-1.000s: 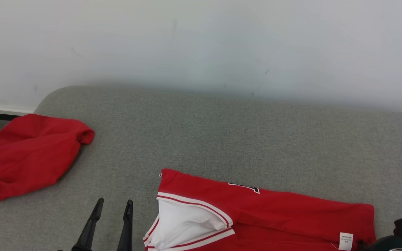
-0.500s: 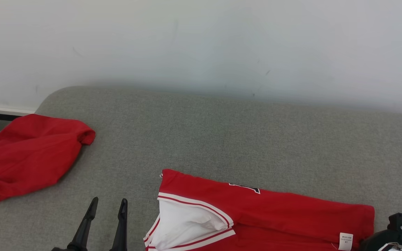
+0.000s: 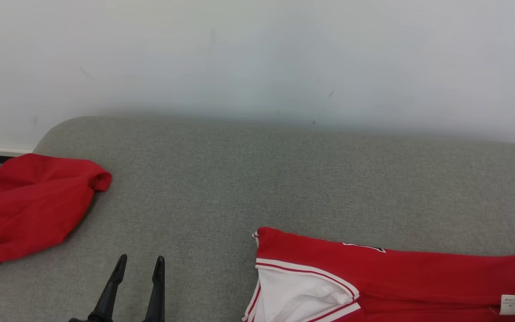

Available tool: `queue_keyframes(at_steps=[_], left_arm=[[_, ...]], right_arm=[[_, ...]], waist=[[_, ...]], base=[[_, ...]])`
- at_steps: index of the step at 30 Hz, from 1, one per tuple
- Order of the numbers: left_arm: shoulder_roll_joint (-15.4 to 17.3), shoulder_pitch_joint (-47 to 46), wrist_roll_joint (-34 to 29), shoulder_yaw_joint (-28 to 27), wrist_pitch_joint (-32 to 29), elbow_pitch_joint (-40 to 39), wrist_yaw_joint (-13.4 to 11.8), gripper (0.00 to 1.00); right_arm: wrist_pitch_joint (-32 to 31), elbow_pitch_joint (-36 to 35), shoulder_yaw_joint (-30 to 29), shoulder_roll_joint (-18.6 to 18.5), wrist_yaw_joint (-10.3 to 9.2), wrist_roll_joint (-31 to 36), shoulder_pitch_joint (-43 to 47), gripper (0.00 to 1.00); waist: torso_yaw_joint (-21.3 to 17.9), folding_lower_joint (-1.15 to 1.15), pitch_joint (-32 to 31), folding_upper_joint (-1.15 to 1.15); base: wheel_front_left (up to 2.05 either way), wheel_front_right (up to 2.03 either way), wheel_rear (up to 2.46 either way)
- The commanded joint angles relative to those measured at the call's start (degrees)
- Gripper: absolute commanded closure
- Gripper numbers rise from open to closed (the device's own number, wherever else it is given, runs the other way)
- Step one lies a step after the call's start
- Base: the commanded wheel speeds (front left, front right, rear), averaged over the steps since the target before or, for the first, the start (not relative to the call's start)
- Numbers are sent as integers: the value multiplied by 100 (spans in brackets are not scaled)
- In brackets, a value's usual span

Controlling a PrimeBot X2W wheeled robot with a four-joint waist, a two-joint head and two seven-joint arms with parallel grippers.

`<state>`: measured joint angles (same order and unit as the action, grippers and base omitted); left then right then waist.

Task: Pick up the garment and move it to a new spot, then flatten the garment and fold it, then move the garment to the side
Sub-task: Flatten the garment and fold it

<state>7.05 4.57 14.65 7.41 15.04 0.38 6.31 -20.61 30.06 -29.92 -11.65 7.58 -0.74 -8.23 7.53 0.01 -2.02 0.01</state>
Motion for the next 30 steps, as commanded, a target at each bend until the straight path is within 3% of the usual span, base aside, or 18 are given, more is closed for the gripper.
queue_keyframes(at_steps=[1, 8, 14, 22, 30], left_arm=[[-30, 18, -25, 5, 18, 15, 3, 0], [-57, -1, -45, 24, 18, 59, 11, 0], [-84, -1, -27, 40, 18, 102, 30, 0], [-131, 100, 8, 45, 18, 151, 55, 0], [-128, 21, -6, 58, 18, 186, 78, 0]], right_arm=[[-47, -114, -76, 8, -18, 64, 72, 100], [-202, -458, 139, -98, -17, 10, 222, 100], [-449, -854, 1136, 46, -17, -780, 381, 100], [-792, -1813, 2806, 505, -16, -1543, 690, 100], [-931, -2137, 3433, 866, -16, -1474, 455, 100]], waist=[[-19, -1, -7, -1], [-55, -1, -30, -1], [-21, -1, -121, -1], [-28, -1, -196, -1], [-28, -1, -212, -1]], base=[[0, 0, 0], [0, 0, 0], [0, 0, 0], [0, 0, 0], [0, 0, 0]])
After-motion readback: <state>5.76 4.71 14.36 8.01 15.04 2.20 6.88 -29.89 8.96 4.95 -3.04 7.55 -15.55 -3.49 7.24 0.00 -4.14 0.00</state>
